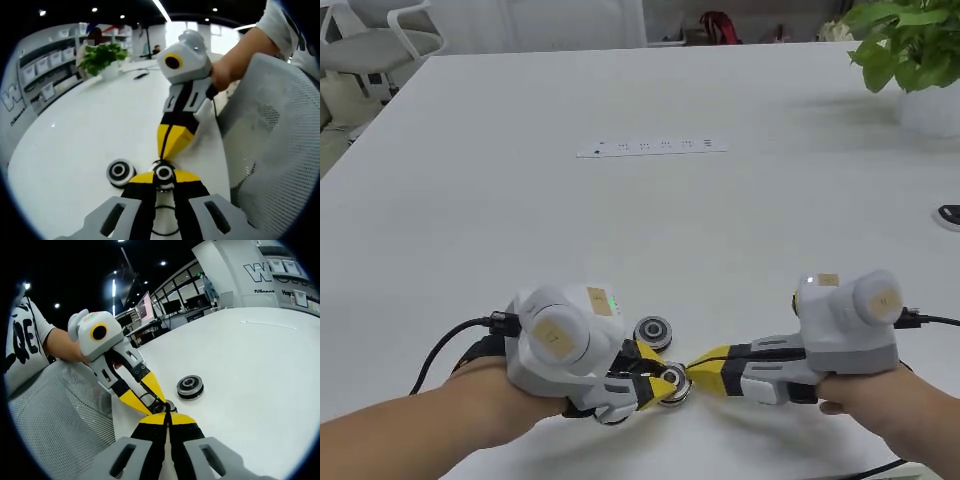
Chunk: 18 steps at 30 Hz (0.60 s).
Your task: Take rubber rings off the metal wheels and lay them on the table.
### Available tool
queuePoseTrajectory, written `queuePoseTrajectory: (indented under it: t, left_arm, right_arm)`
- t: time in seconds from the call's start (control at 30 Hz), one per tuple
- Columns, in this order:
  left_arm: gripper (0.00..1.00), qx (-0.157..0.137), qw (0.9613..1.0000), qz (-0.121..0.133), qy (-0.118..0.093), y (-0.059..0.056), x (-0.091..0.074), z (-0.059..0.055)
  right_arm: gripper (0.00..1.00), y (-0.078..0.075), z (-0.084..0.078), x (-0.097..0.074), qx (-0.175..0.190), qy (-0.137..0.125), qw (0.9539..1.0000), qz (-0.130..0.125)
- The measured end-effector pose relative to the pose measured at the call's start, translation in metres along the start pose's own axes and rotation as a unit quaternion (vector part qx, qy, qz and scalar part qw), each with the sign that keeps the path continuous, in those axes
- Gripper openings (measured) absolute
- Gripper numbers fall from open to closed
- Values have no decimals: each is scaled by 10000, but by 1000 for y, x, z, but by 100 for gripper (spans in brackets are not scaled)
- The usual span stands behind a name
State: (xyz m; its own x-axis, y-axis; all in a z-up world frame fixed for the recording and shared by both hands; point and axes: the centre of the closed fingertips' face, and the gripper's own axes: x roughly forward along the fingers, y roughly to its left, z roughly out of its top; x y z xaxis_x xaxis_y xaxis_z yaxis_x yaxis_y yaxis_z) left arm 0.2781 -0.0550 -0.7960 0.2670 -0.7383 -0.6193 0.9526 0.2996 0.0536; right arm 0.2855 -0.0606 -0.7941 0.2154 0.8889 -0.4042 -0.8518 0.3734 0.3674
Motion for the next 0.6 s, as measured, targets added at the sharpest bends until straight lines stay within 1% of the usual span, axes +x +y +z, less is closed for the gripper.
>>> queuePoseTrajectory:
  t: [0.6]
  left_arm:
    - [12,11,10000,21,32,1,0,-1]
  right_arm:
    - [0,7,2,4,-37,0,9999,113]
